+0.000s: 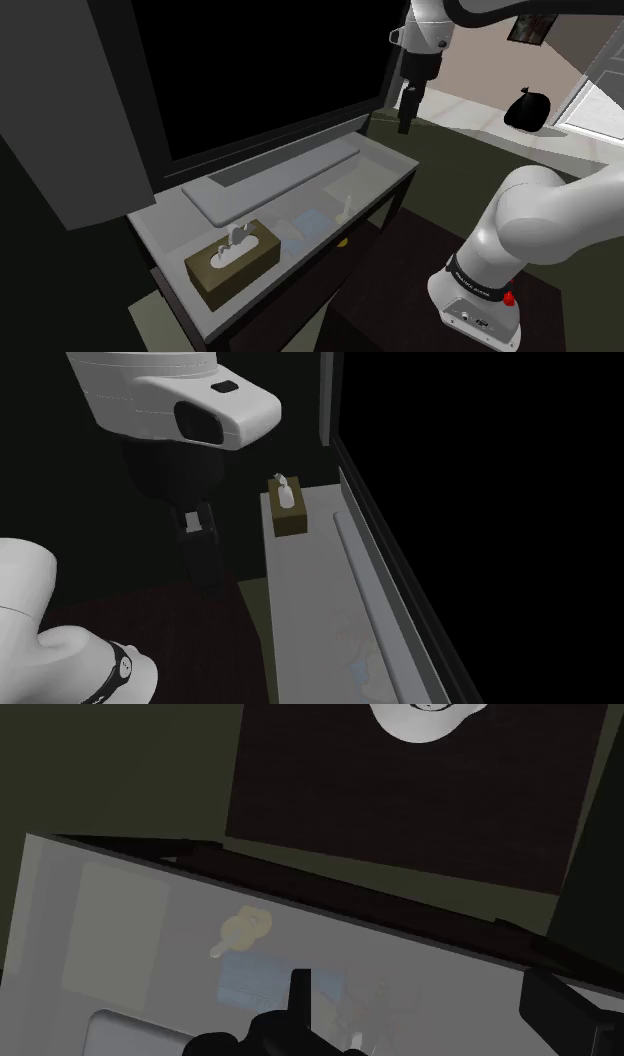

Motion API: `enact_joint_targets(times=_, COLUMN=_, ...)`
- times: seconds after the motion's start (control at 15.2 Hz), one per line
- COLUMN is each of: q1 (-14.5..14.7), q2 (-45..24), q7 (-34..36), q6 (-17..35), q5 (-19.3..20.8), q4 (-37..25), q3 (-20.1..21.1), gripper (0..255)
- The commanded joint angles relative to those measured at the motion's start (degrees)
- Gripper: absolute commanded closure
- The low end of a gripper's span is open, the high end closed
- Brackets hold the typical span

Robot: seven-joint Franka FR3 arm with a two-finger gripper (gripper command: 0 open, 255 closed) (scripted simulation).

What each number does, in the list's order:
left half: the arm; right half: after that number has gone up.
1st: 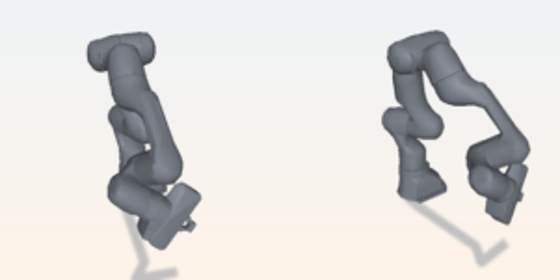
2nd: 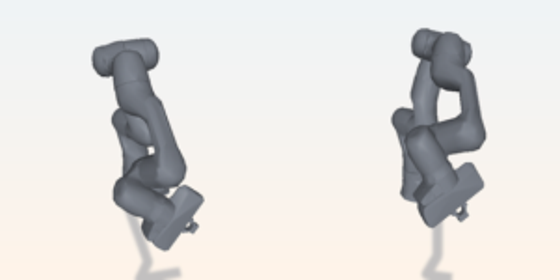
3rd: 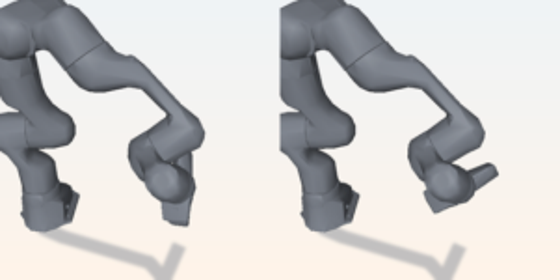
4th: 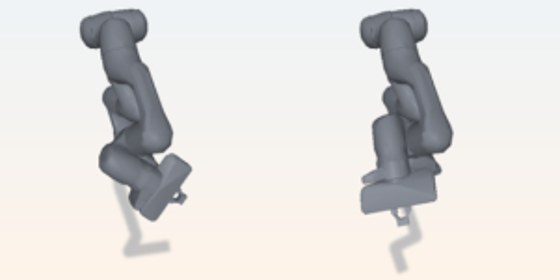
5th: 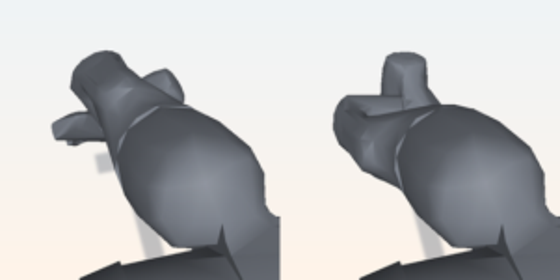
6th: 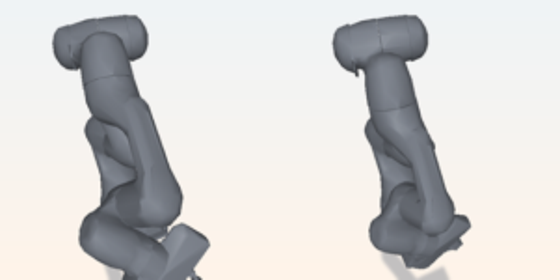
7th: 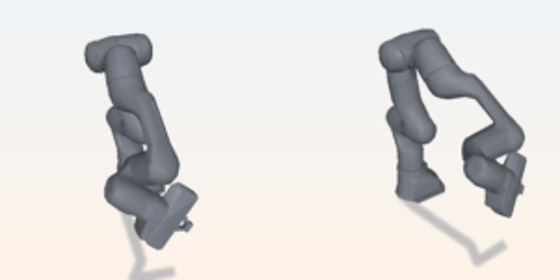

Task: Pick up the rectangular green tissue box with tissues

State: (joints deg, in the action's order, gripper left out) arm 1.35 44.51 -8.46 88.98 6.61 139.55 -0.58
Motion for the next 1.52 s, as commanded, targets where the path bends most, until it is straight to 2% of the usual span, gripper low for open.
enact_joint_targets(times=0.0, q1=0.0, q2=0.0, q7=0.0, q6=0.0, q5=0.0, q4=0.0, q3=0.0, gripper=0)
enact_joint_targets(times=0.4, q1=4.4, q2=-8.8, q7=-0.6, q6=7.9, q5=1.4, q4=-2.2, q3=5.9, gripper=0)
enact_joint_targets(times=0.79, q1=7.7, q2=-17.9, q7=-0.4, q6=14.5, q5=4.6, q4=-5.4, q3=12.0, gripper=0)
enact_joint_targets(times=1.12, q1=9.9, q2=-25.7, q7=0.7, q6=19.0, q5=8.9, q4=-8.6, q3=17.1, gripper=0)
enact_joint_targets(times=1.45, q1=12.0, q2=-33.7, q7=2.6, q6=22.3, q5=14.9, q4=-12.2, q3=22.1, gripper=0)
